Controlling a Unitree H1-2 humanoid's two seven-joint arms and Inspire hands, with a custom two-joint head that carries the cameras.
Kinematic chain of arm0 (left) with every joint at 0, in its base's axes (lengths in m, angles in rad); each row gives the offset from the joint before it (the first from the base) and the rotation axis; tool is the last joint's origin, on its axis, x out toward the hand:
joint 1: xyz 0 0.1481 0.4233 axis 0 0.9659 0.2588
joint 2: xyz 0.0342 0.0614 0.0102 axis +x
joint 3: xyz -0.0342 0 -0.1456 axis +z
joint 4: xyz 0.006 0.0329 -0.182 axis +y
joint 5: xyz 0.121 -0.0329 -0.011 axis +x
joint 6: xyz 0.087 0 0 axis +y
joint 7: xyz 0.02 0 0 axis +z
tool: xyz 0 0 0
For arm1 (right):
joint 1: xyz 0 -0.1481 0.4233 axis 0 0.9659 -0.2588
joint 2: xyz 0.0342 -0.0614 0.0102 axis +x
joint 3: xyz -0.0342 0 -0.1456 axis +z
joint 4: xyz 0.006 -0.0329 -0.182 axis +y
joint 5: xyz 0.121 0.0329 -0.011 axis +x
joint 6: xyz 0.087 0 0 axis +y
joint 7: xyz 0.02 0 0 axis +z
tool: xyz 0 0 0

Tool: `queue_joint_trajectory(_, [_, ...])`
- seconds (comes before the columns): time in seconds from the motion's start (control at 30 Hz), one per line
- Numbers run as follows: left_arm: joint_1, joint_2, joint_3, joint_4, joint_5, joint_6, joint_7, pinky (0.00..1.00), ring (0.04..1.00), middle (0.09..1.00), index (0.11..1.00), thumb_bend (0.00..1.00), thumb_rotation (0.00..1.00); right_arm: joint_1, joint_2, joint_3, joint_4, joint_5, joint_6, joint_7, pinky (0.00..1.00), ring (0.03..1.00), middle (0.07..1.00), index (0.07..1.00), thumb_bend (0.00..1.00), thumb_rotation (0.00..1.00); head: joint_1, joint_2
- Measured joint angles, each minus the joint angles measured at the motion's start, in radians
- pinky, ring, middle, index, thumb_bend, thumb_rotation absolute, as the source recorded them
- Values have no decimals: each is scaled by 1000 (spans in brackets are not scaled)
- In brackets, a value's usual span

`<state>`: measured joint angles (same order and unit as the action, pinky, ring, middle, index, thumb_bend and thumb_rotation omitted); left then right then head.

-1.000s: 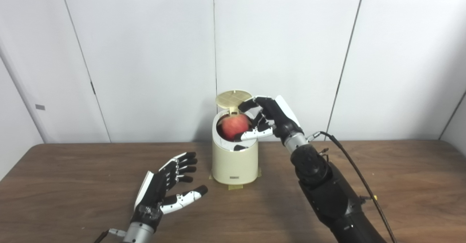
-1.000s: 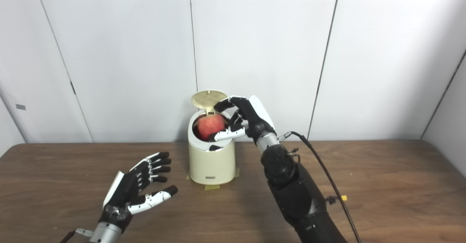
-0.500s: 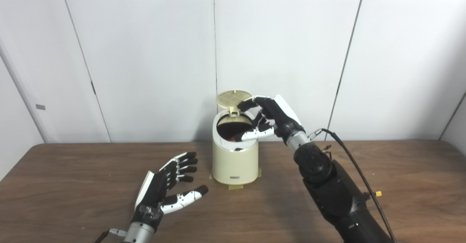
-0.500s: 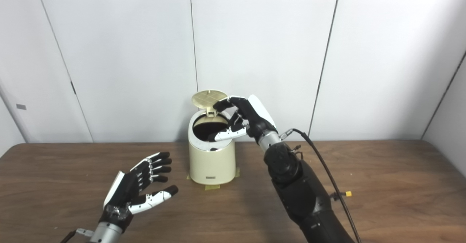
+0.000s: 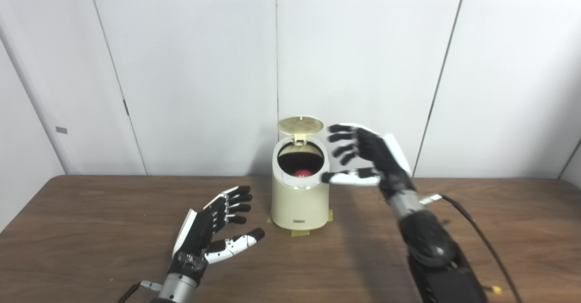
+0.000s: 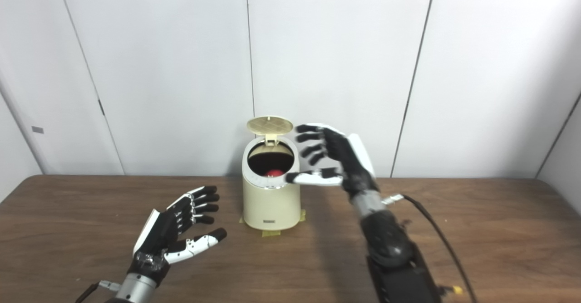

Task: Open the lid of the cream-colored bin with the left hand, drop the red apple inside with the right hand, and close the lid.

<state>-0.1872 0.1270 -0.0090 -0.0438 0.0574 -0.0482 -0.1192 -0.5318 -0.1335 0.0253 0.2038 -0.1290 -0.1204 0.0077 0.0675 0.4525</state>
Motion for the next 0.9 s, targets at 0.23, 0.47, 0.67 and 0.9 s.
queue_joint_trajectory(0.23, [0, 0, 6, 1, -1, 0, 2, 698, 780, 798, 819, 735, 158, 154, -50, -42, 11, 126, -82, 68, 476, 603, 745, 768, 891, 244, 18, -2])
queue_joint_trajectory(0.47, [-14, -11, 11, 12, 42, -8, 41, 746, 871, 902, 911, 726, 261, 220, -11, -41, -12, 199, -84, 108, 533, 677, 778, 784, 931, 261, 20, 2])
queue_joint_trajectory(0.67, [-153, 67, -19, 41, 176, -11, 45, 872, 978, 985, 999, 784, 400, 229, 32, -43, -43, 214, -82, 107, 515, 671, 785, 792, 938, 270, 31, -6])
queue_joint_trajectory(0.9, [-371, 104, -21, 116, 169, 36, 21, 853, 964, 970, 975, 882, 360, 232, 32, -67, -23, 224, -85, 107, 505, 668, 786, 792, 911, 253, 23, -15])
